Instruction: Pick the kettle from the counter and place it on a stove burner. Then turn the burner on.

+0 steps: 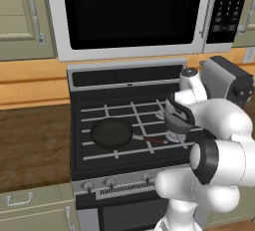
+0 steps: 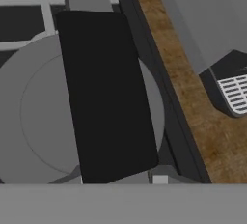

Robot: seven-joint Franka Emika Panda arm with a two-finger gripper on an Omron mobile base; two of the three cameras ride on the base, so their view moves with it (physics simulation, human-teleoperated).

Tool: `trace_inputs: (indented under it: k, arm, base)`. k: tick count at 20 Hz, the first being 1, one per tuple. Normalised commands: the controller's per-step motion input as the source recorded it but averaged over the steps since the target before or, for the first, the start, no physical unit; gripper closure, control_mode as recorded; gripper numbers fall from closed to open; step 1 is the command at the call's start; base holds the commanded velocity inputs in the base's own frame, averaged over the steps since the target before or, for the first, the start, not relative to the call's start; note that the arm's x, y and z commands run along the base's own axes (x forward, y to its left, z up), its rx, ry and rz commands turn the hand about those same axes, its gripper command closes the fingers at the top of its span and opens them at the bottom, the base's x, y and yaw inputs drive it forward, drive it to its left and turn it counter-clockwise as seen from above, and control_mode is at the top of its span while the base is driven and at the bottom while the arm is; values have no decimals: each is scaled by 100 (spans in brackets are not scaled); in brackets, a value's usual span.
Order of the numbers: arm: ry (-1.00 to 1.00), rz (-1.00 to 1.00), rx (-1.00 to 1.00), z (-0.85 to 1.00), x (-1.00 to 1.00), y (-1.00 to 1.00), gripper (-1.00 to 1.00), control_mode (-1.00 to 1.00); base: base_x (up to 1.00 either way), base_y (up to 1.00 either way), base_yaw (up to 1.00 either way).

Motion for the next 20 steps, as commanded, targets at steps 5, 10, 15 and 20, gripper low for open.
trace_inputs:
  k: [5, 10, 15, 20]
  arm:
    - [0, 0, -8, -37, 0, 15, 100, -100]
    - [3, 0, -1, -11, -6, 3, 100, -100]
    - [0, 0, 0, 0, -28, 0, 100, -100]
    - [0, 0, 0, 0, -3, 0, 100, -100]
  base:
    - [0, 0, 0]
    - [0, 0, 0]
    - [0, 0, 0]
    - [0, 0, 0]
